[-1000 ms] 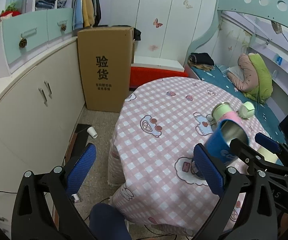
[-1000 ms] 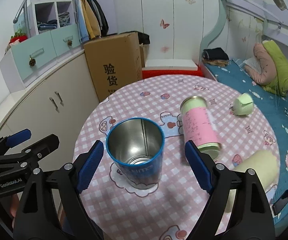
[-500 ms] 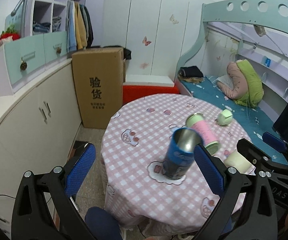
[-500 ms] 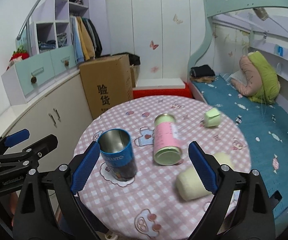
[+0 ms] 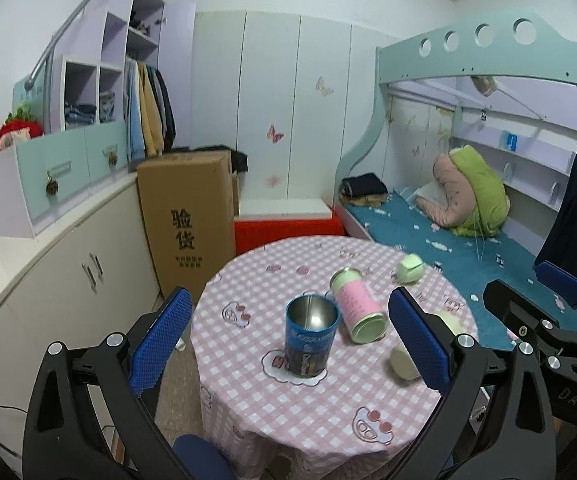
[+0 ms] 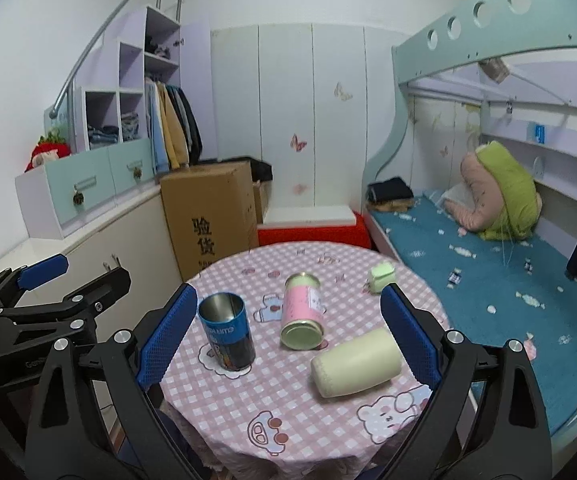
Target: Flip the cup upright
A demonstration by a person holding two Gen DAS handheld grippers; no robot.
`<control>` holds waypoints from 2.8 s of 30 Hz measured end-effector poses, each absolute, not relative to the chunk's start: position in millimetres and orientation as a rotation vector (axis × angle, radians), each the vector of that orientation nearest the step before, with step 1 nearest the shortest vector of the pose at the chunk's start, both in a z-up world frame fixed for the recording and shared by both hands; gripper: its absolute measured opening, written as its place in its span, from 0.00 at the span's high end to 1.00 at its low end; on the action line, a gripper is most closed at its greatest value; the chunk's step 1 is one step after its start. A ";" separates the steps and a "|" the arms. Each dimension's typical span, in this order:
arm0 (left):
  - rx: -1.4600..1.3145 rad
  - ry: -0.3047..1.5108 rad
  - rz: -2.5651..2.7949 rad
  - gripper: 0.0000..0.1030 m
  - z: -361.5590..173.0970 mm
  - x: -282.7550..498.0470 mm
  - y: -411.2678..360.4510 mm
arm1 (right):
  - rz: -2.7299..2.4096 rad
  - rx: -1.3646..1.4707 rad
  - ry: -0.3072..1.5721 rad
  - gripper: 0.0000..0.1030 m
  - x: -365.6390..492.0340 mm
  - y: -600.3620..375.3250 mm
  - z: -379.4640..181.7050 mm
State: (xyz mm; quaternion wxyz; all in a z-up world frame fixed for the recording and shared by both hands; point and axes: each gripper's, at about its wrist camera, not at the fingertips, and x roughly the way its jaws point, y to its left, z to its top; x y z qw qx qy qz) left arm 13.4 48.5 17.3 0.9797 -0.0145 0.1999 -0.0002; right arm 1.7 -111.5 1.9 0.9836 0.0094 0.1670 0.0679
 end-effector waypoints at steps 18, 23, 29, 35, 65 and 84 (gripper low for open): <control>-0.013 0.287 -0.006 0.08 32.4 -6.5 25.6 | 0.111 0.016 0.262 0.09 -21.6 -128.4 17.9; -0.010 0.285 -0.002 0.08 33.0 -4.1 25.4 | 0.111 0.016 0.263 0.09 -21.9 -127.2 17.2; -0.009 0.286 0.003 0.08 32.4 -0.8 27.5 | 0.110 0.014 0.265 0.09 -21.5 -126.9 17.1; -0.008 0.286 0.004 0.08 32.7 -1.2 26.8 | 0.111 0.015 0.266 0.09 -21.1 -127.1 17.4; -0.007 0.279 0.014 0.08 30.0 4.4 29.8 | 0.104 0.012 0.265 0.06 -13.4 -123.6 19.1; -0.010 0.273 0.017 0.08 31.6 5.6 31.7 | 0.105 0.010 0.267 0.06 -11.1 -120.9 19.3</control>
